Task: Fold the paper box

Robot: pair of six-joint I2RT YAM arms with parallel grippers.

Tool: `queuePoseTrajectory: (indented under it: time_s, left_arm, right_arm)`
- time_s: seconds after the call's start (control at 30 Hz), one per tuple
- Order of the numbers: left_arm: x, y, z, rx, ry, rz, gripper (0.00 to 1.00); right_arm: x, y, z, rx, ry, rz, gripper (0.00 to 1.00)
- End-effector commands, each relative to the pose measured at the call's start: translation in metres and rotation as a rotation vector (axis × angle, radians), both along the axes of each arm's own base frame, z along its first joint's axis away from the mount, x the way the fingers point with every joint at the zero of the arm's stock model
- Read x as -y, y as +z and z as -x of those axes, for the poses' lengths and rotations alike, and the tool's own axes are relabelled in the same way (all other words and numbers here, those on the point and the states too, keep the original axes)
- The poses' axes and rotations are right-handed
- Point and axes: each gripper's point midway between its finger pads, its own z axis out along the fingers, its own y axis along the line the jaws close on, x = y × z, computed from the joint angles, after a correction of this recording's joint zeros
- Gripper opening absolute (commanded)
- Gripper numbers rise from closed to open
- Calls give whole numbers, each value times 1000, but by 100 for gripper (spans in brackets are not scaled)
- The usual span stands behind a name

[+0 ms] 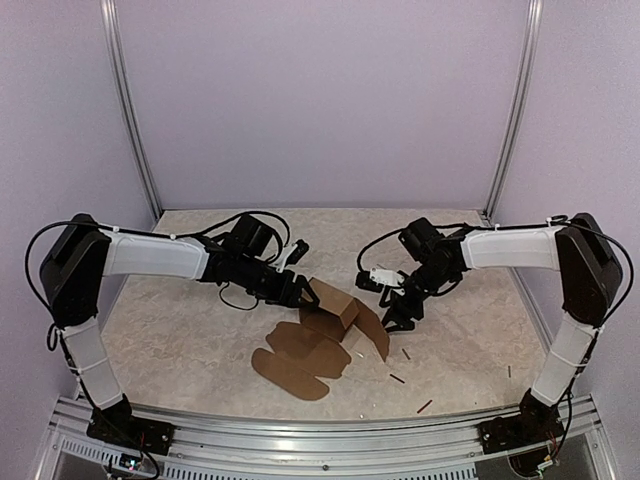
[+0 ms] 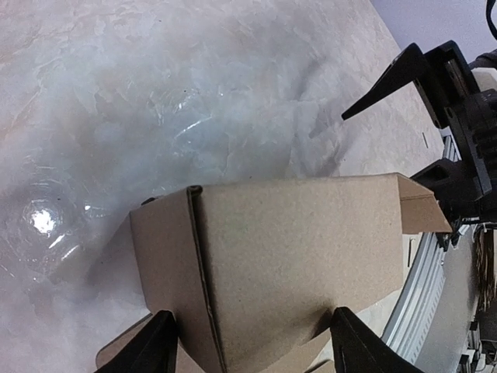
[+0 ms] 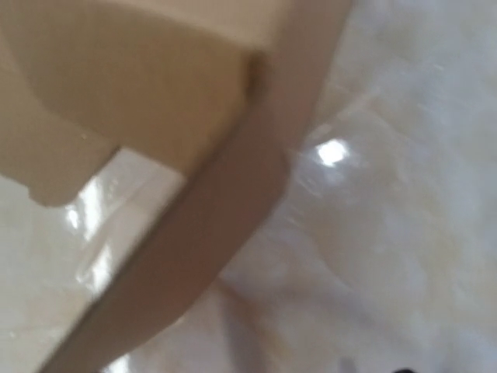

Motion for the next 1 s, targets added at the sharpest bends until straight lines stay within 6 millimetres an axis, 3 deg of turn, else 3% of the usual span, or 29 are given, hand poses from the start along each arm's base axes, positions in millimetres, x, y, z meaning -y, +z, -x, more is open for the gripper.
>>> queuePoseTrajectory:
  time_s: [0.0, 0.13, 0.4, 0.5, 0.67, 0.8, 0.9, 0.97]
  left_arm:
    - [-3, 6, 4, -10, 20, 29, 64]
    - [-5, 6, 9, 30, 1, 27, 64]
    - [-20, 55, 19, 511, -69, -174, 76]
    - [-31, 63, 15, 536, 11, -215, 74]
    - [-21, 57, 49, 745, -131, -339, 71]
    - [-11, 52, 72, 972, -357, -474, 70]
    - [-6, 53, 72, 1188, -473, -591, 65]
    - [-5, 54, 61, 1318, -484, -650, 60]
  right_arm:
    - [-13, -9, 15, -64, 25, 30, 78]
    - [-3, -8, 22, -61, 27, 67, 78]
    - [12, 2, 33, -41, 22, 96, 79]
    - [13, 6, 38, -46, 17, 79, 79]
    - [18, 14, 43, -20, 10, 66, 79]
    - [19, 20, 48, -18, 12, 42, 79]
    - [16, 28, 50, -14, 15, 10, 79]
    - [14, 33, 50, -5, 17, -6, 79]
